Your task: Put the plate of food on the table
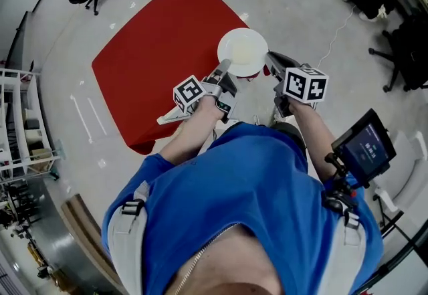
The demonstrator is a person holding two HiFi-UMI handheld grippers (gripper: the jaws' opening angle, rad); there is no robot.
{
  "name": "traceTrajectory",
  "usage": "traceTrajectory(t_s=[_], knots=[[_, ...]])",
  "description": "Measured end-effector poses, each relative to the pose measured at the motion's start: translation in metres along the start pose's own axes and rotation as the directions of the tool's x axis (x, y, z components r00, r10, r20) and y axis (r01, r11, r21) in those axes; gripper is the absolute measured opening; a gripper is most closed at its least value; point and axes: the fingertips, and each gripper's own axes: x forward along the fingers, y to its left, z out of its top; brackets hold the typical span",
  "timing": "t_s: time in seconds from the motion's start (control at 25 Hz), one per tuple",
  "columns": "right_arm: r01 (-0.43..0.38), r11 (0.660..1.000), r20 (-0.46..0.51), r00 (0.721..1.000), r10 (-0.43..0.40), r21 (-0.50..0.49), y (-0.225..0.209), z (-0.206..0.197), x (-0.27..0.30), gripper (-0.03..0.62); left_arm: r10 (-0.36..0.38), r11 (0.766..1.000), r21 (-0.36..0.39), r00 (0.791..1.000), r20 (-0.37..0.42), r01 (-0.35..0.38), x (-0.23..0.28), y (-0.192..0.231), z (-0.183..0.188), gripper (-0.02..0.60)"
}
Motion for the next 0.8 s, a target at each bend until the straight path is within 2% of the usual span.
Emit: traceTrajectory(t_s=[0.28, 0.48, 0.8], knots=[[-0.082, 0.996, -0.058, 0.995, 0.080, -0.036, 0.025, -0.012, 0.008, 0.021, 0.018, 1.000, -0.010, 0.995, 0.101, -0.018, -0.035, 0.001, 0.004, 0.014], [-0.161, 0.986, -0.117, 0.981, 0.156, -0.033, -0.030, 0.034, 0.026, 0.021, 0.064, 0.998, -0.030, 0.980, 0.188, -0.059, 0.028, -0.007, 0.001, 0.014], [-0.235, 0.971, -0.149, 0.962, 0.227, -0.042, -0.010, 0.028, 0.035, 0.021, 0.077, 0.997, -0.047, 0.959, 0.274, -0.067, 0.003, -0.006, 0.005, 0.015]])
